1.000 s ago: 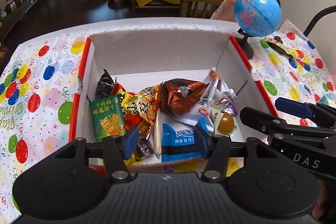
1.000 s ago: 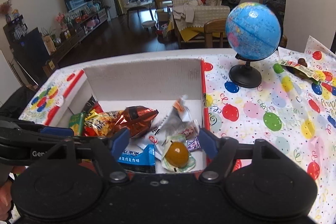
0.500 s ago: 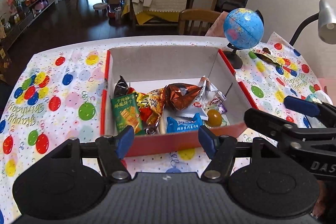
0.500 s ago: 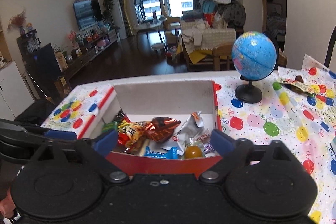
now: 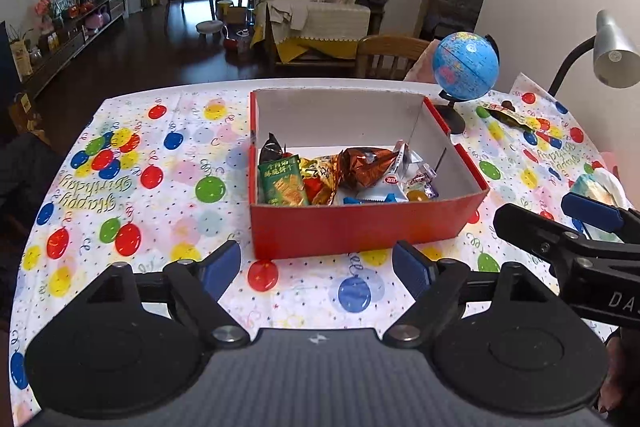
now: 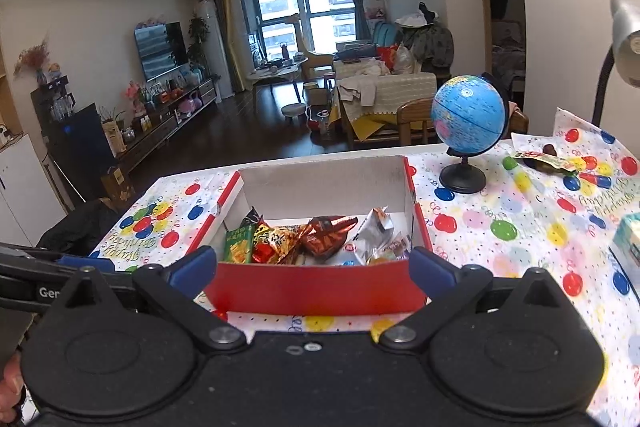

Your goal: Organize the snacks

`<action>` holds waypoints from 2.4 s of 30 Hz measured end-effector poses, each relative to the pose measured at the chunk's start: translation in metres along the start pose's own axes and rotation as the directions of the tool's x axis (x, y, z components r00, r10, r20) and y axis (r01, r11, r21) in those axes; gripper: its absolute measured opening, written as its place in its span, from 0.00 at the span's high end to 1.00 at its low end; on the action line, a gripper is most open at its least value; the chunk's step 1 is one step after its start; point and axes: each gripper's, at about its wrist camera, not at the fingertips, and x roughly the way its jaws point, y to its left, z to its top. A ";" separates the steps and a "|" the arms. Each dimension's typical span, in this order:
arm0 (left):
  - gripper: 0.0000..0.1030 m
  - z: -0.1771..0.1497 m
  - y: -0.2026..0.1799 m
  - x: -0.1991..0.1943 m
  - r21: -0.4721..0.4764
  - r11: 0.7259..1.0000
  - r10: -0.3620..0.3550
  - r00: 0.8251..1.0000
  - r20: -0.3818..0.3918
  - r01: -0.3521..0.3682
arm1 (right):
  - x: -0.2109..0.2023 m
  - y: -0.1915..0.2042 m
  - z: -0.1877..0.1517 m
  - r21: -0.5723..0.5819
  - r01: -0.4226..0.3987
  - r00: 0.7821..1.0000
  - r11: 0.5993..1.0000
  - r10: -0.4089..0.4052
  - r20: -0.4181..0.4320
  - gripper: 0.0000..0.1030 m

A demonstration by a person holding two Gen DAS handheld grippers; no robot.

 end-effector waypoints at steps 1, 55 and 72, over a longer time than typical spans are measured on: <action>0.19 -0.002 0.002 -0.004 -0.002 1.000 -0.007 1.000 0.005 0.007 | -0.004 0.002 -0.002 0.002 0.002 1.000 1.000 -0.002 0.003 0.00; 0.19 -0.007 0.004 -0.109 0.007 1.000 0.003 0.987 0.158 -0.004 | -0.083 0.041 0.006 0.044 0.006 0.997 0.999 -0.009 0.070 0.00; 0.19 -0.009 -0.003 -0.110 0.023 1.000 -0.020 0.988 0.155 0.017 | -0.089 0.038 0.000 0.070 0.014 0.997 0.997 -0.020 0.077 0.00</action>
